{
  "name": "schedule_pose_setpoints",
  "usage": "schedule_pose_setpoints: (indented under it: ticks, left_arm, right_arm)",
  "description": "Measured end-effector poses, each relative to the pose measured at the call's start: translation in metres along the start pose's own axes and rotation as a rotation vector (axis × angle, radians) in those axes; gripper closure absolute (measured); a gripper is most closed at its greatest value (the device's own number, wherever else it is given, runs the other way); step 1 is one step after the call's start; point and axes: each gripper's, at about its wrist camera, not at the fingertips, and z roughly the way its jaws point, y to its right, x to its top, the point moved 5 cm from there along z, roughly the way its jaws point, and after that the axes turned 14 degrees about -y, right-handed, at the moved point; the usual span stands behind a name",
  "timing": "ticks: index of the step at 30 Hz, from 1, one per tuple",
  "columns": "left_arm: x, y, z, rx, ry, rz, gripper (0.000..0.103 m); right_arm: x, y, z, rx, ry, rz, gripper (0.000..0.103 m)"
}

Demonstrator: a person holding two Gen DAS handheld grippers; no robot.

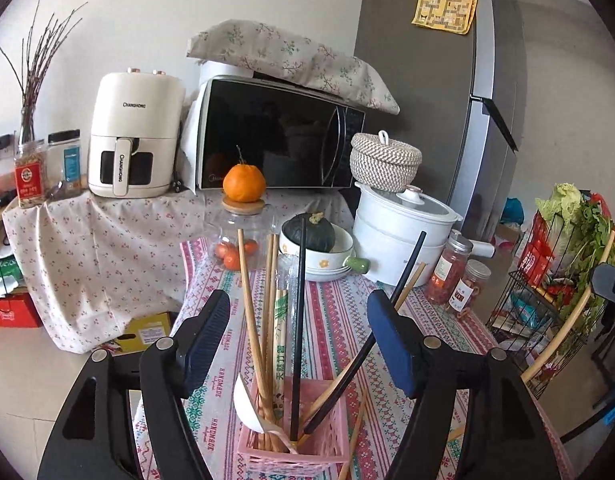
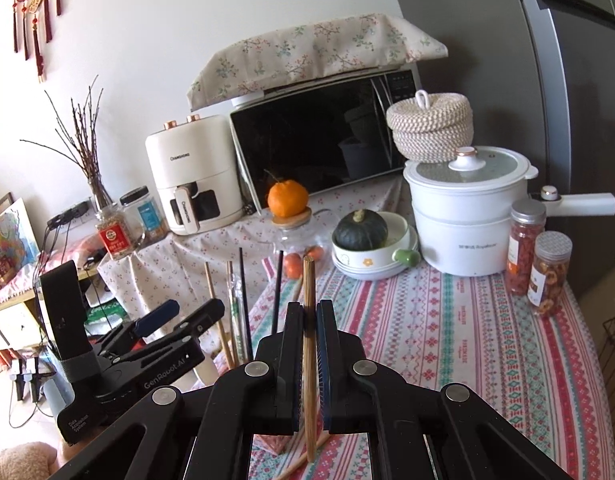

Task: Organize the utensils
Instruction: 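Lower the white spoon into the basket and open the left tool, then drop the wooden chopstick into the basket by opening the right tool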

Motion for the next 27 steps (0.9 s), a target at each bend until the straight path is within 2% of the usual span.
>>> schedule_pose_setpoints:
  ticks: [5,10,16,20,27]
  left_arm:
    - [-0.014,-0.018,-0.018,0.017,-0.119,-0.028,0.015]
    - [-0.028,-0.042,-0.018,0.028,-0.234,-0.087,0.014]
    - [-0.044,-0.069,-0.005,0.062,-0.346,-0.11,0.014]
    - [-0.052,-0.078,0.001,0.034,-0.413,-0.138,0.014]
    - [-0.053,-0.076,-0.002,0.023,-0.427,-0.113,0.014]
  right_arm:
    - [0.02,-0.022,-0.01,0.073,0.08,0.0,0.097]
    - [0.031,-0.04,0.006,0.089,0.104,-0.015,0.097]
    - [0.027,-0.055,0.047,0.011,0.048,-0.071,0.097]
    - [0.021,-0.06,0.075,-0.004,-0.032,-0.084,0.097]
    - [0.01,-0.062,0.105,-0.023,-0.11,-0.096,0.097]
